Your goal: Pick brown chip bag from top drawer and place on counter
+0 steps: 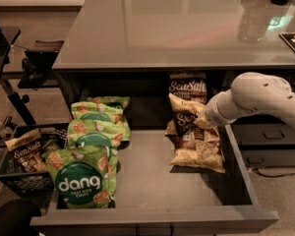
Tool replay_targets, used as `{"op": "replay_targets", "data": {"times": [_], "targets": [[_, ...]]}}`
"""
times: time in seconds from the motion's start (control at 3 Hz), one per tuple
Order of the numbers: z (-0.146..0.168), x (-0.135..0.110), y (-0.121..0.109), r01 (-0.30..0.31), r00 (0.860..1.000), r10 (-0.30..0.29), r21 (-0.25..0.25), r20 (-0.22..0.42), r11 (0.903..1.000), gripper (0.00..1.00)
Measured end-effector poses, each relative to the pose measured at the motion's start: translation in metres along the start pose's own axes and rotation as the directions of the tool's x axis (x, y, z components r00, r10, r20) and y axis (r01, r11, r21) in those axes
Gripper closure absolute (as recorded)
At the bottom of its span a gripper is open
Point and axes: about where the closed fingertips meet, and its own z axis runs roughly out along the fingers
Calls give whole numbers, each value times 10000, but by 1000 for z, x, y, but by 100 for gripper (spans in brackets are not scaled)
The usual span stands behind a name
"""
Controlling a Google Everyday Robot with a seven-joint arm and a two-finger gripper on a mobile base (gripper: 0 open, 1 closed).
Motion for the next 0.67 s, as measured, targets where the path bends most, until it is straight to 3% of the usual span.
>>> {"op": "replay_targets", "data": {"times": [0.33, 0.67], "targets": [[-1, -1, 2, 57, 10000, -57, -65, -8, 10000, 100], [-22, 7, 15, 192, 9998, -197, -533, -77, 9984, 100]]}}
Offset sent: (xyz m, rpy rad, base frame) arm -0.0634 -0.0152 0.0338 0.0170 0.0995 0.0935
